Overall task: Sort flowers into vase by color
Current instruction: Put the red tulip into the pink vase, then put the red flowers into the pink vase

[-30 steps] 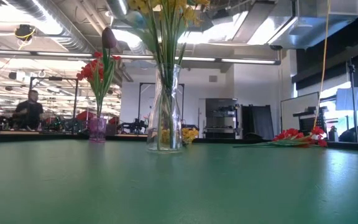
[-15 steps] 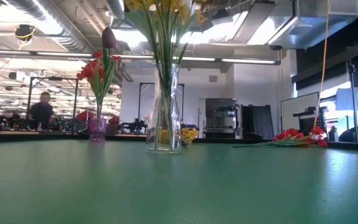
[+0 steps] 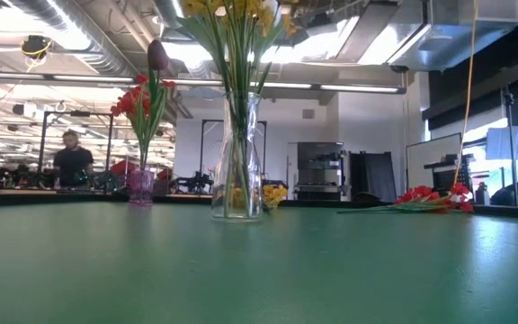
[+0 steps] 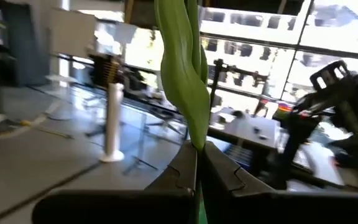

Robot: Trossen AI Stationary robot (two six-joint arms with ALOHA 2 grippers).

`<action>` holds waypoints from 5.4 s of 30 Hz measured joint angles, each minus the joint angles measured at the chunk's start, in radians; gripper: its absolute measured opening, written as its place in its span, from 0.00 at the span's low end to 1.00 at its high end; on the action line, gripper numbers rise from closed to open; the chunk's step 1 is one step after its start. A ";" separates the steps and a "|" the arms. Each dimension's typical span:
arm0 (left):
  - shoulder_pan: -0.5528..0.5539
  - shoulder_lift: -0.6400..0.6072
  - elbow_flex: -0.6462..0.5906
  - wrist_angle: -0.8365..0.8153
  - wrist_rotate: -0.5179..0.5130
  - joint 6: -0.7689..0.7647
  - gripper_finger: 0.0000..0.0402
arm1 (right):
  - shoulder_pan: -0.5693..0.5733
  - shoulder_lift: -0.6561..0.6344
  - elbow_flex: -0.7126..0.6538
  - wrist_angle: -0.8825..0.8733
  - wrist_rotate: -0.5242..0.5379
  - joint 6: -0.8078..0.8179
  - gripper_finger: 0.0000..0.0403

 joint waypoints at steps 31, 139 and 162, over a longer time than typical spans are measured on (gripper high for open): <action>-0.034 -0.171 -1.059 1.091 -0.396 0.280 0.00 | -0.312 -0.543 -0.966 0.539 -0.654 0.429 0.52; -0.416 -0.296 -0.669 0.252 -0.485 -0.170 0.61 | -0.810 -0.403 -1.460 0.394 -0.498 1.564 0.52; -0.419 -0.277 -0.669 0.254 -0.492 -0.179 0.60 | -1.044 -0.192 -1.562 0.722 -0.612 1.631 0.47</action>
